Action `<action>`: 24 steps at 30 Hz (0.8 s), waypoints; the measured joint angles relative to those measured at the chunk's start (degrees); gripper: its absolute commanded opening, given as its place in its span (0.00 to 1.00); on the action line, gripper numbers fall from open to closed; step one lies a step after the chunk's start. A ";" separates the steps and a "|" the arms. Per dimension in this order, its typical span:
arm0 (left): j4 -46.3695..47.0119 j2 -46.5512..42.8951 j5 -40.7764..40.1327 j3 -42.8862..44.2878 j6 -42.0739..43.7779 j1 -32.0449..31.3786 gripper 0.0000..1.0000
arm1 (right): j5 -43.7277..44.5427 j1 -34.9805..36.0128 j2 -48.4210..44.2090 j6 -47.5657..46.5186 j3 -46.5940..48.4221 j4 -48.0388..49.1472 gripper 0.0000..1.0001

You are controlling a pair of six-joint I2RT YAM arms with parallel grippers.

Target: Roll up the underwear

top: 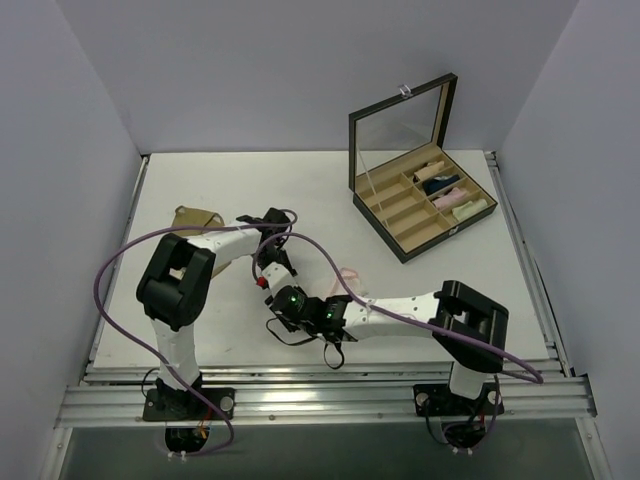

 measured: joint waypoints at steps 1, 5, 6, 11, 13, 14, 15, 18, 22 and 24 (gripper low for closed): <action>-0.20 0.13 0.07 0.17 0.04 0.02 0.02 | 0.46 0.20 1.20 -0.63 0.68 -0.11 0.30; -1.16 0.81 0.20 1.01 0.33 0.11 0.02 | 1.68 0.48 4.98 -1.97 2.27 -0.50 0.30; -1.42 0.98 0.28 1.27 0.42 0.13 0.02 | 2.01 0.50 5.86 -2.32 2.49 -0.68 0.30; -2.64 1.77 0.50 2.25 0.74 0.22 0.02 | 4.17 0.52 8.94 -2.58 3.48 -1.95 0.30; -3.10 2.03 0.50 2.64 0.81 0.22 0.02 | 5.11 0.66 9.27 -2.54 3.72 -2.12 0.30; -3.26 2.14 0.50 2.80 0.85 0.22 0.02 | 5.55 0.81 9.29 -2.51 3.74 -2.14 0.30; -3.48 2.23 0.48 2.95 0.90 0.22 0.02 | 5.95 0.92 9.33 -2.51 3.74 -2.16 0.30; -3.82 2.47 0.46 3.28 1.09 0.22 0.02 | 6.78 0.96 9.44 -2.32 3.74 -2.14 0.29; -4.74 3.08 0.46 4.11 1.29 0.22 0.02 | 7.93 0.96 9.57 -1.79 3.74 -2.27 0.29; -5.33 3.43 0.39 4.63 1.33 0.22 0.02 | 8.76 0.96 9.60 -1.09 3.74 -2.62 0.29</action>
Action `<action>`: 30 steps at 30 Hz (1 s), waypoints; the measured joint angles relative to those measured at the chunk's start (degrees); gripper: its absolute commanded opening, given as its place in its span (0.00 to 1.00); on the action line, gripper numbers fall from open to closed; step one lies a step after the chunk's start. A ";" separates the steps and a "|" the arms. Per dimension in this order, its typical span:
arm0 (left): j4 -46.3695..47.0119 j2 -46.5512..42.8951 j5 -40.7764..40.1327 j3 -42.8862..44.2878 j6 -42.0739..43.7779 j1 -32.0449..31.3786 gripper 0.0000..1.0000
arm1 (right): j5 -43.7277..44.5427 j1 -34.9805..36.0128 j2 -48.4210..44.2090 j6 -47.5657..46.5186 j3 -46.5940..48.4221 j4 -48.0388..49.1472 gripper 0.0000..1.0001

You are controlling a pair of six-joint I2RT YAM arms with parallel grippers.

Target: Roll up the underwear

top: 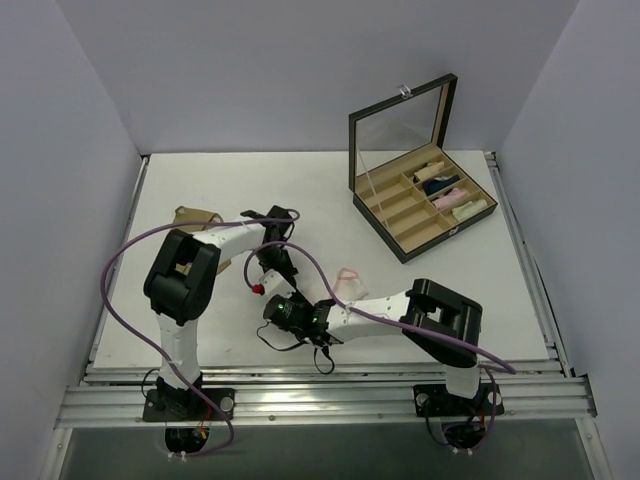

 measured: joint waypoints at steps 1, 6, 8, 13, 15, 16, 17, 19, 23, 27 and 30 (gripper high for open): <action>-0.33 0.17 -0.07 0.28 0.04 0.00 0.02 | 0.37 0.00 0.00 0.17 0.00 -0.11 0.29; -1.51 0.70 -0.55 1.22 0.17 -0.07 0.02 | 1.68 -0.02 0.00 0.61 0.00 -0.83 0.30; -2.29 0.81 -0.85 1.44 0.28 -0.07 0.02 | 1.81 -0.15 0.00 0.92 0.00 -1.27 0.28; -4.02 1.40 -1.22 2.29 0.39 -0.04 0.02 | 1.33 -1.01 0.04 2.71 -0.63 -1.36 0.07; -4.28 1.55 -1.20 2.54 0.39 0.09 0.09 | 0.42 -1.57 -0.28 3.48 -1.33 -0.28 0.02; -4.35 1.55 -1.09 2.54 0.39 0.24 0.15 | -0.37 -1.90 -0.79 3.80 -2.01 0.39 0.01; -4.39 1.55 -0.94 2.54 0.39 0.44 0.20 | -1.49 -2.43 -1.40 4.24 -2.91 1.53 0.00; -4.52 1.55 -0.70 2.49 0.37 1.18 0.36 | -5.20 -4.11 -3.10 5.51 -5.49 4.83 0.00; -4.68 0.98 -0.85 1.64 0.59 4.15 0.48 | -16.28 -10.73 -6.78 9.42 -11.87 13.16 0.00; -3.04 -3.45 -3.76 -2.43 1.07 7.80 0.56 | -27.41 -17.00 -7.78 13.38 -16.33 20.68 0.00; 0.15 -8.11 -4.83 -6.97 1.29 9.29 0.57 | -34.56 -20.63 -7.50 16.61 -18.82 25.83 0.00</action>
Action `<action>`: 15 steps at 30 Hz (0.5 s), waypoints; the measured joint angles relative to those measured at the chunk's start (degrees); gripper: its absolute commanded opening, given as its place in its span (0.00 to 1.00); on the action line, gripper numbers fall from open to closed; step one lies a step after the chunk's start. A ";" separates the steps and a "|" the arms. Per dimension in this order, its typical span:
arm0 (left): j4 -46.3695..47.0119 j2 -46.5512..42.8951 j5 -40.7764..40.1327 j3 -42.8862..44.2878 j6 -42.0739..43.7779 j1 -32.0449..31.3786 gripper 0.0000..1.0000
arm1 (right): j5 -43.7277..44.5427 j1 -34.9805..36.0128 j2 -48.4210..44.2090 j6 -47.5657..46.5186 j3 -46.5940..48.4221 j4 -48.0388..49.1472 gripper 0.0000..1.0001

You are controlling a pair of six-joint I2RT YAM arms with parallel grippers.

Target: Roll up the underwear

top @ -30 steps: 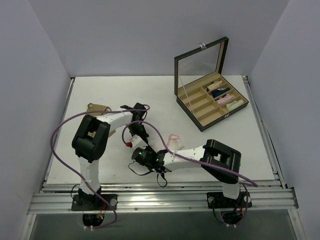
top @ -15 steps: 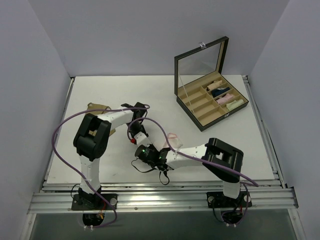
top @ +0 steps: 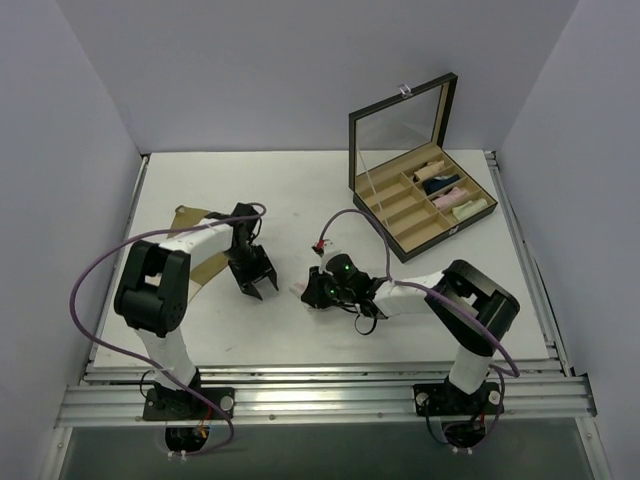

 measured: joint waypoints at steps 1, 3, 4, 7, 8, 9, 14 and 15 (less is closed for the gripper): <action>1.53 -1.22 0.13 -1.49 -0.02 -0.09 0.58 | -2.08 -0.92 0.35 0.96 -0.52 1.42 0.00; 4.57 -3.19 0.61 -4.57 -0.39 -0.70 0.59 | -5.88 -2.36 1.70 2.93 -0.79 4.39 0.00; 5.92 -3.76 0.92 -5.84 -0.63 -1.03 0.59 | -7.21 -2.93 2.29 3.85 -0.83 5.60 0.00; 9.03 -4.13 2.16 -7.96 -1.36 -1.88 0.59 | -10.10 -4.15 3.43 6.75 -2.47 10.34 0.00; 10.03 -4.42 2.43 -8.26 -1.57 -2.12 0.60 | -10.82 -4.50 3.72 7.89 -3.32 12.44 0.00; 11.37 -4.83 2.51 -8.57 -1.97 -2.43 0.60 | -11.61 -4.81 4.04 9.22 -4.48 14.82 0.00; 15.74 -7.74 2.45 -9.73 -4.17 -3.54 0.60 | -14.03 -5.99 6.27 14.80 -8.92 26.18 0.00; 16.28 -8.28 2.40 -9.88 -4.59 -3.65 0.60 | -14.10 -6.01 6.51 15.45 -9.60 27.69 0.00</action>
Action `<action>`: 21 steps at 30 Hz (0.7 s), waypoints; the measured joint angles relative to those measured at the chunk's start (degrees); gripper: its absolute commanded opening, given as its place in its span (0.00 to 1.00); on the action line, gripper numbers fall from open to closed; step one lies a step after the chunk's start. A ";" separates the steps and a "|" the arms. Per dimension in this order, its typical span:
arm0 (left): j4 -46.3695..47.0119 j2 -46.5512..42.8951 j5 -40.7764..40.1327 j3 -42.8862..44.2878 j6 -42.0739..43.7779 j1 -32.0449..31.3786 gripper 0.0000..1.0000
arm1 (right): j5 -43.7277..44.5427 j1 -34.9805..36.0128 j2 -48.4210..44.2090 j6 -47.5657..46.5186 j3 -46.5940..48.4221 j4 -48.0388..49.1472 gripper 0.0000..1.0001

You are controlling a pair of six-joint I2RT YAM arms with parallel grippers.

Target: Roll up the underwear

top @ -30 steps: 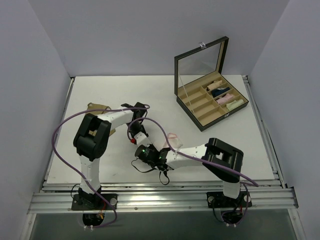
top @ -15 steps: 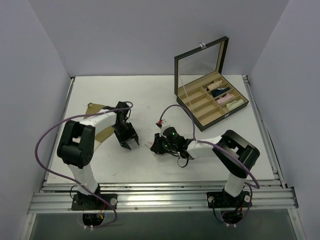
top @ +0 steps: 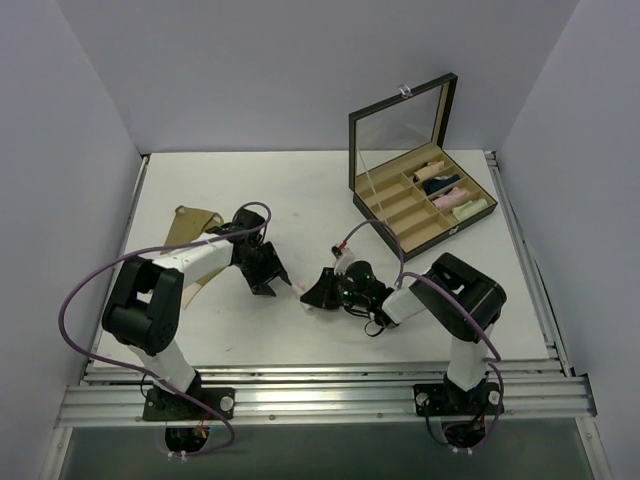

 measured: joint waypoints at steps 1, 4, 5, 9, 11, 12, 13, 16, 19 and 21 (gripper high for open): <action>0.37 -0.37 -0.11 -0.07 -0.46 -0.11 0.60 | -0.04 0.00 0.07 0.59 -0.72 1.25 0.00; 1.77 -0.66 -0.20 -0.09 -1.36 -0.72 0.60 | 0.00 0.04 0.07 1.70 -2.43 3.78 0.00; 1.90 -0.63 -0.24 -0.09 -1.46 -1.03 0.60 | 0.04 0.04 0.07 1.92 -2.78 4.33 0.00; 2.51 -0.20 -0.28 -0.02 -1.49 -2.64 0.59 | 0.48 0.15 0.07 2.38 -3.63 5.64 0.00; 2.89 0.74 -0.22 0.28 -1.46 -3.34 0.59 | 0.90 0.35 0.07 2.43 -3.85 6.05 0.00; 3.19 1.38 -0.09 0.48 -1.46 -3.69 0.58 | 1.05 0.37 0.07 2.40 -3.89 6.14 0.00; 3.56 2.12 0.07 0.68 -1.44 -3.98 0.57 | 1.18 0.42 0.07 2.40 -3.91 6.14 0.00; 4.46 4.35 0.74 1.27 -1.29 -4.61 0.55 | 1.42 0.57 0.02 2.27 -3.91 6.12 0.00; 5.29 5.90 2.43 2.36 -1.07 -4.94 0.45 | 1.75 0.70 -0.15 1.81 -3.89 5.84 0.00; 6.19 6.47 2.80 2.47 -0.74 -5.25 0.35 | 1.86 0.76 -0.42 1.25 -3.80 5.33 0.02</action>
